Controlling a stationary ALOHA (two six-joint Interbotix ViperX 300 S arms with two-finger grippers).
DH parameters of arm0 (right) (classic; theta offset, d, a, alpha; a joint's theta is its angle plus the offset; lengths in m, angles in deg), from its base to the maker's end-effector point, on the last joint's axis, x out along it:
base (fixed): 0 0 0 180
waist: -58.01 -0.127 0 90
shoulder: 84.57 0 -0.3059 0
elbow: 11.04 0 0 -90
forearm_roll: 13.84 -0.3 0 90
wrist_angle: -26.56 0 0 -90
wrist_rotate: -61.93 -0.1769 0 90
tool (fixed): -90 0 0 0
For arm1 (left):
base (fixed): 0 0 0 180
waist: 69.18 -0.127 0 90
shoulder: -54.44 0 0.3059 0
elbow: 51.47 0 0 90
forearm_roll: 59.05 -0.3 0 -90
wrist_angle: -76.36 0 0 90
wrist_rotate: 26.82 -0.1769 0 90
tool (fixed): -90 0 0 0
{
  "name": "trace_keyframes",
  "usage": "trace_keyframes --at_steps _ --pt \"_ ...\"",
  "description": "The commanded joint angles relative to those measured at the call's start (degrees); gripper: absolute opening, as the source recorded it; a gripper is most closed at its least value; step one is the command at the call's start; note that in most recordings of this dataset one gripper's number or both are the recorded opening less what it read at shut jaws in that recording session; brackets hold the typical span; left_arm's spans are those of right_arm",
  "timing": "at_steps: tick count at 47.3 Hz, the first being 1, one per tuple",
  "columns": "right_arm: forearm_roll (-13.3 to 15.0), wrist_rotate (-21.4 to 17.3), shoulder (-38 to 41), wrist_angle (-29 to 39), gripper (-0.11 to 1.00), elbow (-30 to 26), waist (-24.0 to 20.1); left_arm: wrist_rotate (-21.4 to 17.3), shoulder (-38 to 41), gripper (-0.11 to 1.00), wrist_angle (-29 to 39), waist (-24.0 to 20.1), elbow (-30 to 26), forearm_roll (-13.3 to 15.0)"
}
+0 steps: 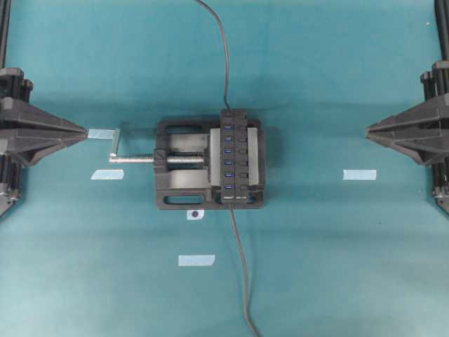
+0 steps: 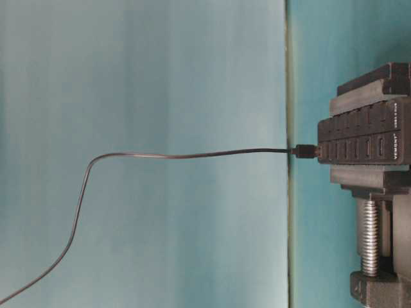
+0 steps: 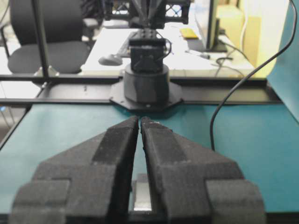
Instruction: Insert the USB into the front port of the fixed hub.
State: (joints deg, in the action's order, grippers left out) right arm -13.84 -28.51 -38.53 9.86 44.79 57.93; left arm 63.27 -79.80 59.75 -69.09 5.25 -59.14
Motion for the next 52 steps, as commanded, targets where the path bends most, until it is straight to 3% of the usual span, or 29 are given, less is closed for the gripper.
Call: trace_keyframes --at_steps 1,4,8,14,34,52 --pt "-0.7 0.0 0.1 -0.8 0.16 0.1 0.9 0.8 0.4 0.13 -0.4 0.3 -0.4 -0.6" --pt "-2.6 -0.8 -0.1 -1.1 0.15 0.6 1.3 0.8 0.4 0.07 -0.2 0.3 -0.4 -0.6" --pt "-4.7 -3.1 -0.4 -1.1 0.03 0.9 1.8 0.9 0.6 0.0 0.9 0.3 -0.7 -0.6" --pt "-4.7 -5.9 -0.7 -0.7 -0.05 0.8 2.2 1.0 0.6 0.0 3.3 0.3 -1.0 -0.6" --pt "-4.7 -6.3 -0.8 2.4 -0.05 0.7 3.2 1.1 -0.7 0.0 7.6 -0.2 -1.0 -0.6" --pt "-4.7 -6.9 -0.7 15.1 -0.05 -2.4 5.5 1.4 -0.3 0.0 12.7 -0.7 -2.4 -0.6"
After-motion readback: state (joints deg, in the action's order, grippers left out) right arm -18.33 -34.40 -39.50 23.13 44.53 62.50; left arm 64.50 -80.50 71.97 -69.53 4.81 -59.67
